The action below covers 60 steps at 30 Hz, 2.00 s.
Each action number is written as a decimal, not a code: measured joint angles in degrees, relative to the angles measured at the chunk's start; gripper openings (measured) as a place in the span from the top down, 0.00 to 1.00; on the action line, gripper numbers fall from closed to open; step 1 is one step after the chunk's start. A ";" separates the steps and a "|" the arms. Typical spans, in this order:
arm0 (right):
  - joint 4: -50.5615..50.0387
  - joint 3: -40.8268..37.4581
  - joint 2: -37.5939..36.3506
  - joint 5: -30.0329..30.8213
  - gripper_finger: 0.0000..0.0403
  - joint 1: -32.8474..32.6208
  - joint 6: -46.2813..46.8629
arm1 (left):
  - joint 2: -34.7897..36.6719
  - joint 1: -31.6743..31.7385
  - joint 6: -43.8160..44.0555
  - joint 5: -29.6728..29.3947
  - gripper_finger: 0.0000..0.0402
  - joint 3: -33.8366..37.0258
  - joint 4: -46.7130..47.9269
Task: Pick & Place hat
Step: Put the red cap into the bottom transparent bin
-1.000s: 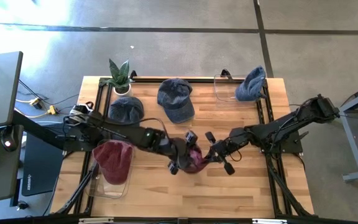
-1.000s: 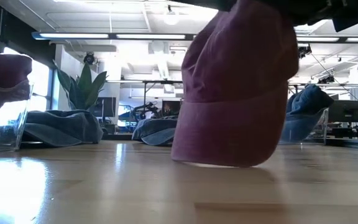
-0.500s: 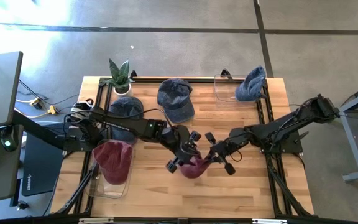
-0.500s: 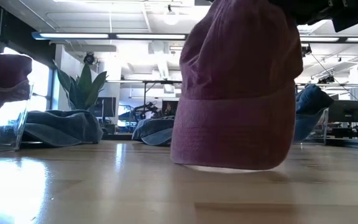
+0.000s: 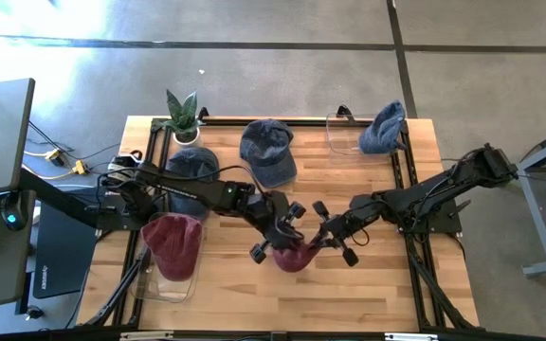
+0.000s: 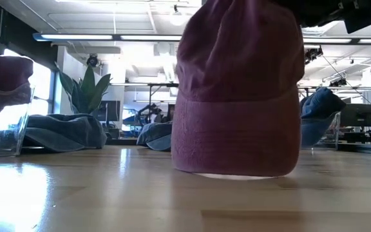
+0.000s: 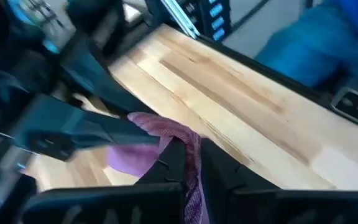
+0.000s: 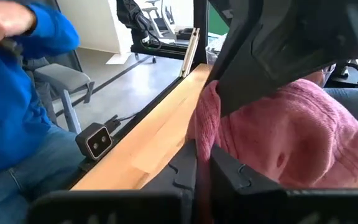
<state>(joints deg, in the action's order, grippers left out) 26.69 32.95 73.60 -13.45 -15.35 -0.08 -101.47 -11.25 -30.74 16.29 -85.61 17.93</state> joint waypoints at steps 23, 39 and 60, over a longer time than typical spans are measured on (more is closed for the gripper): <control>-13.63 -0.02 -2.47 12.87 0.58 -3.31 3.67 | 1.21 -11.50 33.89 -27.27 0.99 -44.36 71.75; -12.24 0.00 -2.47 14.21 0.58 -3.56 3.69 | 12.98 -27.13 58.24 -29.61 1.00 -43.21 72.00; -11.97 -0.02 -2.47 14.41 0.58 -3.56 3.69 | 27.43 -29.70 80.91 -17.07 1.00 -11.38 71.98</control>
<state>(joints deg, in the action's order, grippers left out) 14.72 32.93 71.13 0.96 -18.92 3.62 -74.04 -40.95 50.17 -0.78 -96.99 89.91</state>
